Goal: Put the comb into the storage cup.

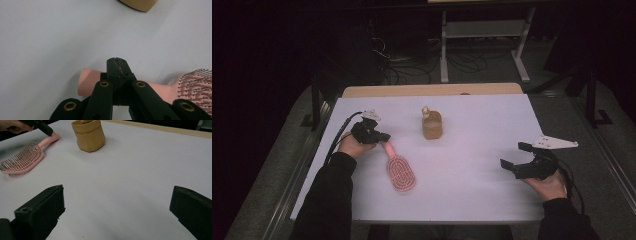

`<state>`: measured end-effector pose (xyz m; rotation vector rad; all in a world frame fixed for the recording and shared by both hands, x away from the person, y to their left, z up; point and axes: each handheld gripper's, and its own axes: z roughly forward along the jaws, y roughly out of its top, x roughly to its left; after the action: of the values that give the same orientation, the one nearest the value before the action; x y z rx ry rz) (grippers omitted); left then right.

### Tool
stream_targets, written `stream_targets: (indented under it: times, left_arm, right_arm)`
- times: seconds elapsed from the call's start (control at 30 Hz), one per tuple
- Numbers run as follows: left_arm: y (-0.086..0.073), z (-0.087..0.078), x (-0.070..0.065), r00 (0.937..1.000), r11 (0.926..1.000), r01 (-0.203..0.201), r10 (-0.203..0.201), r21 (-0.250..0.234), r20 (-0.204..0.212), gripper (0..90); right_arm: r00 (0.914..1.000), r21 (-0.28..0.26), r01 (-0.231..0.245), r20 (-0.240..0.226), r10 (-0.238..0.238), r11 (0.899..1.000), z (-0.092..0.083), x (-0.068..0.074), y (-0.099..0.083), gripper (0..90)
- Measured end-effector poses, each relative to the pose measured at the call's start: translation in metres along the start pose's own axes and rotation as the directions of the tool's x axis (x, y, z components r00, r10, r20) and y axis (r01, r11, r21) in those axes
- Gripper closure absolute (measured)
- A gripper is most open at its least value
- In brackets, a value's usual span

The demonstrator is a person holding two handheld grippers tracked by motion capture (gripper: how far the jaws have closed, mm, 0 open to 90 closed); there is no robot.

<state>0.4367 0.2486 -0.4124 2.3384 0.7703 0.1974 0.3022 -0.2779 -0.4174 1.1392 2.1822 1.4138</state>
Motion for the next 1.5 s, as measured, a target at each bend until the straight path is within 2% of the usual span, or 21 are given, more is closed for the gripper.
stream_targets:
  times: [0.1, 0.23, 0.43, 0.57, 0.9, 1.2, 1.5]
  left_arm:
    - [0.002, 0.003, -0.003, 0.9999, 0.9998, -0.016, 0.016, 0.011, -0.002, 90.0]
    - [0.005, 0.011, -0.005, 0.9998, 0.9997, -0.013, 0.013, 0.022, 0.013, 90.0]
    - [0.008, 0.018, -0.007, 0.9996, 0.9964, -0.028, 0.028, 0.080, -0.003, 90.0]
    - [0.002, 0.013, -0.003, 0.9998, 0.9951, -0.014, 0.015, 0.098, -0.011, 90.0]
    - [-0.018, -0.003, 0.003, 0.9992, 0.9962, 0.034, -0.032, 0.080, -0.025, 90.0]
    - [-0.031, -0.015, 0.002, 0.9983, 0.9957, 0.047, -0.044, 0.080, -0.037, 90.0]
    - [-0.039, -0.023, -0.003, 0.9986, 0.9959, 0.039, -0.036, 0.081, -0.039, 90.0]
  right_arm:
    - [1.0000, 0.002, 0.000, -0.001, 0.000, 1.000, 0.000, 0.000, 0.000, 0.0]
    - [1.0000, 0.004, 0.002, -0.002, -0.002, 1.000, 0.001, 0.000, 0.000, 0.0]
    - [1.0000, 0.001, -0.001, -0.001, 0.001, 1.000, -0.001, -0.001, 0.000, 0.0]
    - [1.0000, -0.001, 0.000, -0.001, 0.000, 1.000, -0.001, -0.001, -0.001, 0.0]
    - [1.0000, 0.001, 0.001, 0.001, -0.001, 1.000, -0.001, -0.001, -0.001, 0.0]
    - [1.0000, 0.001, 0.001, 0.001, -0.001, 1.000, -0.001, 0.000, -0.001, 0.0]
    - [1.0000, 0.001, 0.001, 0.000, -0.001, 1.000, -0.001, 0.000, 0.000, 0.0]
